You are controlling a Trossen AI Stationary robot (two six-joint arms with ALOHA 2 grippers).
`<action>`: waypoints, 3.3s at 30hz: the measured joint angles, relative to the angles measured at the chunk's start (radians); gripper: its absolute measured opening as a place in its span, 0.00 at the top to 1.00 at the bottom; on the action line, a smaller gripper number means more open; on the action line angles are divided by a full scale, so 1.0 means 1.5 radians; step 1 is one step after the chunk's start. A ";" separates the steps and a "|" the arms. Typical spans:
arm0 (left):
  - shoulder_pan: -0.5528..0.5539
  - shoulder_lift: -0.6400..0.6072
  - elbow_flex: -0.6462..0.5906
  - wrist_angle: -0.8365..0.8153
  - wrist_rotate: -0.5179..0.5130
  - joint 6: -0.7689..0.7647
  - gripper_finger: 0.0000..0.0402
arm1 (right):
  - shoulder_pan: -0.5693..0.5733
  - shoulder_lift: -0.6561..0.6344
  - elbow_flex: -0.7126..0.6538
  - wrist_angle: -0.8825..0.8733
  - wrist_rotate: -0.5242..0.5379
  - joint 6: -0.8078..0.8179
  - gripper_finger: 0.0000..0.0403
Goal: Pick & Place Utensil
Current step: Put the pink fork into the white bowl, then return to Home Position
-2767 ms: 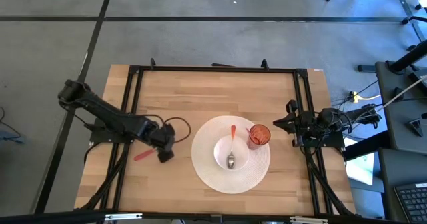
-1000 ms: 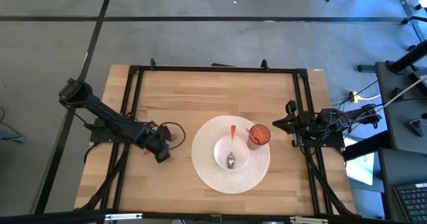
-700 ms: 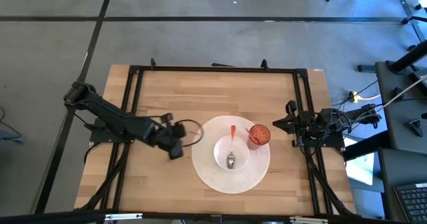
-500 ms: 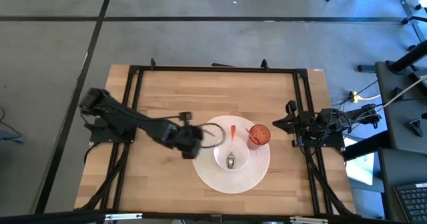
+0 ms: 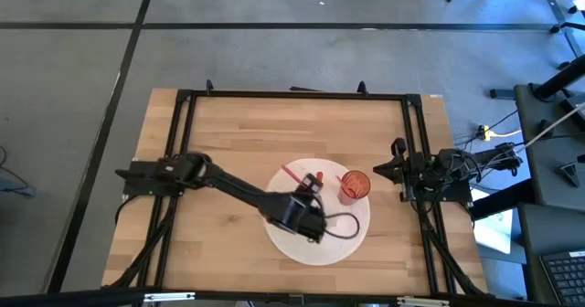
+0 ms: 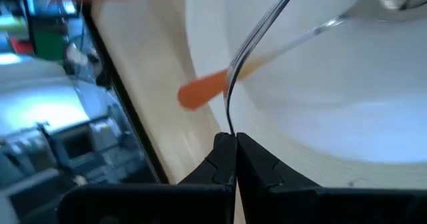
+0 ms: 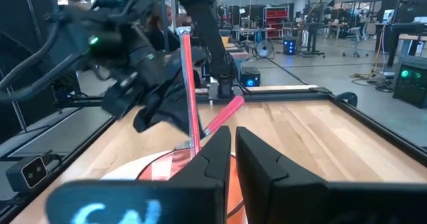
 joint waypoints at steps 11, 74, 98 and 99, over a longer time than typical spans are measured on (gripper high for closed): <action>-0.014 0.113 0.159 -0.106 0.085 0.027 1.00 | 0.000 0.000 0.000 -0.001 0.000 0.010 0.94; 0.051 -0.002 0.190 -0.313 0.258 -0.150 0.89 | 0.001 0.000 0.000 -0.011 -0.007 0.027 0.94; 0.256 -1.108 -1.097 0.832 0.432 -0.340 1.00 | 0.001 -0.002 -0.029 0.122 -0.047 -0.046 0.99; 0.255 -1.134 -1.112 0.830 0.433 -0.342 1.00 | 0.001 -0.003 -0.029 0.128 -0.044 -0.045 0.99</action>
